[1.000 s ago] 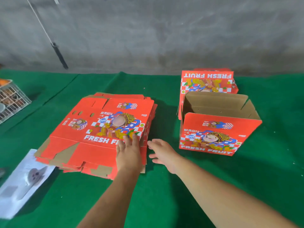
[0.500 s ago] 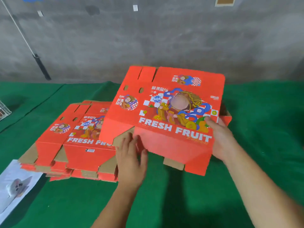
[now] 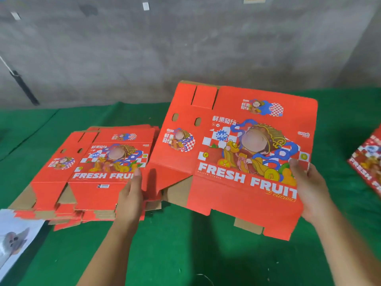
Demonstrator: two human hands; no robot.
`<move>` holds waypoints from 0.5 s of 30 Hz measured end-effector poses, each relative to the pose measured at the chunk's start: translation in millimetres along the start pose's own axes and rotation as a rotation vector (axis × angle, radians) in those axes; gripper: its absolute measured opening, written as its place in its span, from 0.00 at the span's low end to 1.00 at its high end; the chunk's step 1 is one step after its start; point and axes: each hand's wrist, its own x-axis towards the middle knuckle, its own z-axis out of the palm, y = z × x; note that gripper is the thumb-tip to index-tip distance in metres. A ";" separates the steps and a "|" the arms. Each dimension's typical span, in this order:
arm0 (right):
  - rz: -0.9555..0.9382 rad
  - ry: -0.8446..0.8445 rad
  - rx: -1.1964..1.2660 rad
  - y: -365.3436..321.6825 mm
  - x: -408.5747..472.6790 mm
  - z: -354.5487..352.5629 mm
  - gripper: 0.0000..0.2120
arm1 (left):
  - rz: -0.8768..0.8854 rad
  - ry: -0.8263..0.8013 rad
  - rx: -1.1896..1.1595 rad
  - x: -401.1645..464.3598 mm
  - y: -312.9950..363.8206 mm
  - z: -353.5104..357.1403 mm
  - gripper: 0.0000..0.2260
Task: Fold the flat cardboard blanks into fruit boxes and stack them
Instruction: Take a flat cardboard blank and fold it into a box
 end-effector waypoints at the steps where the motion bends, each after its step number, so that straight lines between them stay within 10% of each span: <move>1: -0.039 0.025 -0.021 3.9 -7.1 -0.4 0.07 | 0.029 -0.053 -0.015 -3.7 -2.0 -1.7 0.33; 9: -0.179 0.092 -0.159 15.2 -77.7 -1.9 0.05 | 0.068 -0.317 0.089 -18.7 -19.2 -28.4 0.07; 15: -0.030 0.098 -0.075 21.8 -117.0 -3.0 0.05 | 0.038 -0.436 0.041 -35.6 -35.0 -63.0 0.28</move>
